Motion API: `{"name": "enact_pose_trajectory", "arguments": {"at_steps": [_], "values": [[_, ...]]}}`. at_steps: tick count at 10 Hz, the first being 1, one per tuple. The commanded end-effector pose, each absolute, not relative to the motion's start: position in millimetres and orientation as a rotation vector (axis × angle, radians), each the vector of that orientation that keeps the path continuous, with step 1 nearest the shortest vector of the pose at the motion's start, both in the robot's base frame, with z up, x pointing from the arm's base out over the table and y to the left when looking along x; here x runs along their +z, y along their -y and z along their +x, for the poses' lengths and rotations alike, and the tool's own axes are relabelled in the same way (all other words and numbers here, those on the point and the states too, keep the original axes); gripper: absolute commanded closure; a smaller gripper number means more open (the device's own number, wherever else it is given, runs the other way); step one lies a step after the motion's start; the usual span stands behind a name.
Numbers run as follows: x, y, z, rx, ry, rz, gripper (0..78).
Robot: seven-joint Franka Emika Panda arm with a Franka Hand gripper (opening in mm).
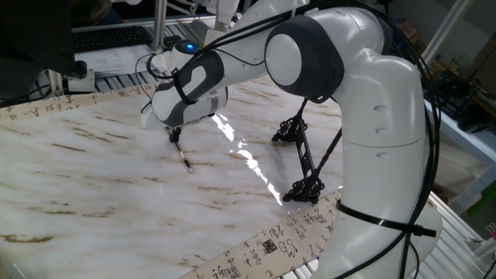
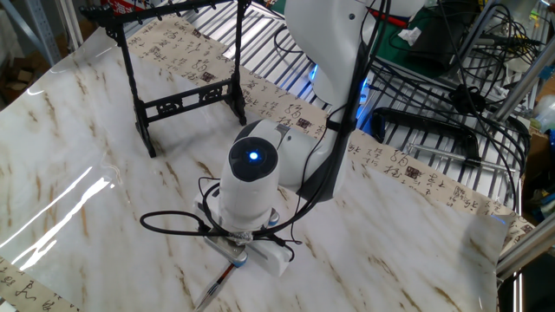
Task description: Place the brush on the pen rack
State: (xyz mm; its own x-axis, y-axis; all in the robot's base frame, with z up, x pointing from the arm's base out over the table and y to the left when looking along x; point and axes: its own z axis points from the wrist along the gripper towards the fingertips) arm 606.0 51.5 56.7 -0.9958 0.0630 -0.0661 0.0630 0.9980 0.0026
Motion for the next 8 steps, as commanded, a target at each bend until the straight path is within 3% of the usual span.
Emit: {"name": "enact_pose_trajectory", "arguments": {"at_steps": [1,7,8], "values": [[57.7,-51.3,607.0,-0.003,-3.068,0.101,76.4],[57.7,-51.3,607.0,-0.003,-3.068,0.101,76.4],[71.6,-58.5,603.3,-0.006,-3.095,0.165,76.4]]}}
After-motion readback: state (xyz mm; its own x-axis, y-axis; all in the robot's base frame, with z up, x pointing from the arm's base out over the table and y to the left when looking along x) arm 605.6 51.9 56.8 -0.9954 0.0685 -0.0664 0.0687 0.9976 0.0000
